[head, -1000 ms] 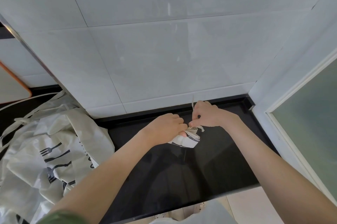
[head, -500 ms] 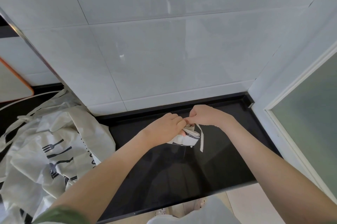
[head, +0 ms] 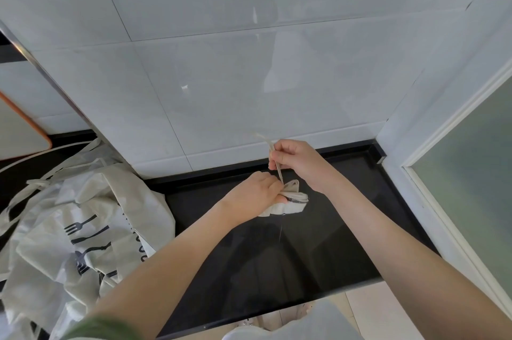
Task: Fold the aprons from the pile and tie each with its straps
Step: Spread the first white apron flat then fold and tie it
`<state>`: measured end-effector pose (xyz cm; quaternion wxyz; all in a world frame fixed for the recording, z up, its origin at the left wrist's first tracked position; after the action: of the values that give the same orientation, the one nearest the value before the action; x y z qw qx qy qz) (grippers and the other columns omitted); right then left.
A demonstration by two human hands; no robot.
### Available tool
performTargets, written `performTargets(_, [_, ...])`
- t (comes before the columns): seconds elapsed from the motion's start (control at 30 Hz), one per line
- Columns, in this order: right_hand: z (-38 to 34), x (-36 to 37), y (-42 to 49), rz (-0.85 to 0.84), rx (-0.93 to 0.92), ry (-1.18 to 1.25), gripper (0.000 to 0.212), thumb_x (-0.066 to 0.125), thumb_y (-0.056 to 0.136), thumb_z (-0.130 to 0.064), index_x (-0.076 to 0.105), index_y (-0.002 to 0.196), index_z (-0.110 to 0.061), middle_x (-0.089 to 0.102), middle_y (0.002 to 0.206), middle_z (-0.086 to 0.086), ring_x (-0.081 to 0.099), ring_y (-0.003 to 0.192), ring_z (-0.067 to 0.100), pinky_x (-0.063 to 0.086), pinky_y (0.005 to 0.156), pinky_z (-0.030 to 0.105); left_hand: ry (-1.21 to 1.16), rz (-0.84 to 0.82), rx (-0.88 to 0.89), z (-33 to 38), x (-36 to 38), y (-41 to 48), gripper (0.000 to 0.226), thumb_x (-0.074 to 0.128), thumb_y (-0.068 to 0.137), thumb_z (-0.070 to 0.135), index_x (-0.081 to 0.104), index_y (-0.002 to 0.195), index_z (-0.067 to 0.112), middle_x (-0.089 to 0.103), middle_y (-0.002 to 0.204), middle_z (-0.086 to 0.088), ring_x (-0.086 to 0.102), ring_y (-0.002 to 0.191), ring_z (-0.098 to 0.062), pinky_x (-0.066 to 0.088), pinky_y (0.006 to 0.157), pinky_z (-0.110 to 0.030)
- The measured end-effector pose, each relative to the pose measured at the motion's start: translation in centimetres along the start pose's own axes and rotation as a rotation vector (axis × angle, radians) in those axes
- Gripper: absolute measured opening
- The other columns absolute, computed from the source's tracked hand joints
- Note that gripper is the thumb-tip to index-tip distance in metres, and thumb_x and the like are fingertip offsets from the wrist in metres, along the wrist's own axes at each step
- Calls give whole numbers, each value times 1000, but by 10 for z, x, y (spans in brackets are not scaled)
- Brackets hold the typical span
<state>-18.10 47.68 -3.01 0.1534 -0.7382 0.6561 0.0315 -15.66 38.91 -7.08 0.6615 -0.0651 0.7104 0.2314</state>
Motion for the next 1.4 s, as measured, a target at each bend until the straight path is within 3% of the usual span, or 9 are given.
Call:
performTargets(0.17, [-20,4,-9,64,-138,316,21,47,99,-5,56,80,-10,50,59,0,48,59,14,49,73,28,-371,27,-590,-38,-12,3,19,50,99,17,59,103,1,62,96,-9,59,89,-24,43,77,-26])
performTargets(0.37, [-15,-5,-18,115,-154,668,17,58,88,-27,54,88,-11,42,53,-2,24,44,9,20,52,26,-853,269,-1058,-59,-14,-7,28,42,99,16,44,72,7,41,63,2,32,58,-11,29,50,-17])
performTargets(0.53, [20,-26,-23,149,-7,810,43,38,99,-46,55,106,-8,53,67,8,31,36,11,22,42,20,-994,362,-1108,-56,-16,-8,30,39,102,21,44,74,9,41,65,1,33,60,-10,27,54,-19])
performTargets(0.63, [58,-42,-27,216,284,312,38,45,100,-40,48,121,-8,61,83,12,34,38,13,30,40,22,-1014,411,-1086,-61,-23,-9,32,37,103,25,50,82,5,46,70,-1,38,64,-9,31,59,-23])
performTargets(0.77, [81,-46,-18,159,468,4,40,48,100,-28,43,136,-10,61,119,7,62,86,17,52,77,30,-1088,331,-975,-62,-23,-5,35,39,103,29,57,94,0,56,81,-7,48,74,-11,37,67,-24])
performTargets(0.87, [63,-35,-7,125,218,481,37,35,105,-29,57,128,-10,61,130,5,55,123,21,42,103,36,-1332,194,-882,-51,-20,1,34,43,103,28,61,88,4,59,79,1,52,74,-8,41,72,-21])
performTargets(0.97, [51,-13,-7,46,202,946,45,33,105,-36,67,108,-7,70,106,9,66,100,24,48,90,36,-1482,110,-820,-40,-17,6,36,44,102,31,67,98,4,67,92,-5,59,87,-15,45,84,-30])
performTargets(1.1, [34,10,0,3,253,873,62,28,107,-27,65,57,-19,56,64,4,58,51,16,48,50,25,-1555,185,-864,-41,-16,4,37,43,103,32,68,101,6,68,103,-15,61,98,-25,46,95,-40])
performTargets(1.4, [47,25,-8,-246,214,664,70,20,94,-66,59,96,-8,52,71,4,25,46,9,14,50,25,-1355,377,-1146,-68,-5,-23,37,37,104,33,63,98,7,65,95,-9,60,88,-19,49,84,-36])
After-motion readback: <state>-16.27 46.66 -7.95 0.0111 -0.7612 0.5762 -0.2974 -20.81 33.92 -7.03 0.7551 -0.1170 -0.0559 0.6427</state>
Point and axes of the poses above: each hand's wrist, its own y-axis towards the middle knuckle, its own x-axis out of the palm, z = x × y, the point moved 7 cm from there along y, towards the middle knuckle
